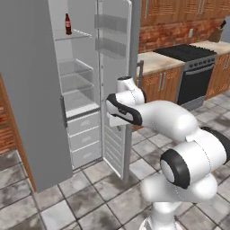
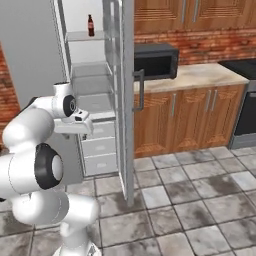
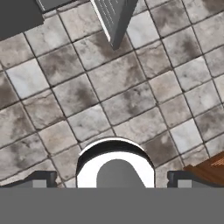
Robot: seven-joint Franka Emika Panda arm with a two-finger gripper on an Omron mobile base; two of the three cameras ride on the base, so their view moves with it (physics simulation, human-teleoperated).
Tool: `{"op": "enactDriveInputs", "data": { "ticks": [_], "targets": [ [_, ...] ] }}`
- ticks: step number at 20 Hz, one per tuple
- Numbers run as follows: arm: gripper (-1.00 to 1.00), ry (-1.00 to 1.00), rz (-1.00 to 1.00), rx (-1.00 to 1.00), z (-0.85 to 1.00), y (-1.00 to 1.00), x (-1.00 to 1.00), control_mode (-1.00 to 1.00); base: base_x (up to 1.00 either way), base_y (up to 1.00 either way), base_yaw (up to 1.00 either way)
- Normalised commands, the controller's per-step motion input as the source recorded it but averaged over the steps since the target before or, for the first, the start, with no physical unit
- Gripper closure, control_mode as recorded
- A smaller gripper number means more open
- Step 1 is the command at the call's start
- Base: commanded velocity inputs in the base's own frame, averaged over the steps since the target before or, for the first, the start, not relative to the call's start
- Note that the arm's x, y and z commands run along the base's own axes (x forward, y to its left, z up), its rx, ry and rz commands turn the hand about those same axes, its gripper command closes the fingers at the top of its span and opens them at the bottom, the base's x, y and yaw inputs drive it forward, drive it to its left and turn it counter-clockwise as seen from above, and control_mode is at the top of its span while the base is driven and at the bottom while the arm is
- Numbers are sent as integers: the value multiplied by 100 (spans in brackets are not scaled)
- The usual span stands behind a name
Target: Open the fridge, grab two sodas, and place both sodas inside the bowl with ice on the dining counter.
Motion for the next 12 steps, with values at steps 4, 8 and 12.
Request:
{"op": "enactDriveInputs", "data": {
  "ticks": [4, 8, 12],
  "targets": [
    [-100, 0, 0, 0, 0, 0, 0, 100, 81, 46, -10],
    [-100, 0, 0, 0, 0, 0, 0, 100, 68, 43, -1],
    [-100, 0, 0, 0, 0, 0, 0, 100, 55, 23, 4]
  ]
}}
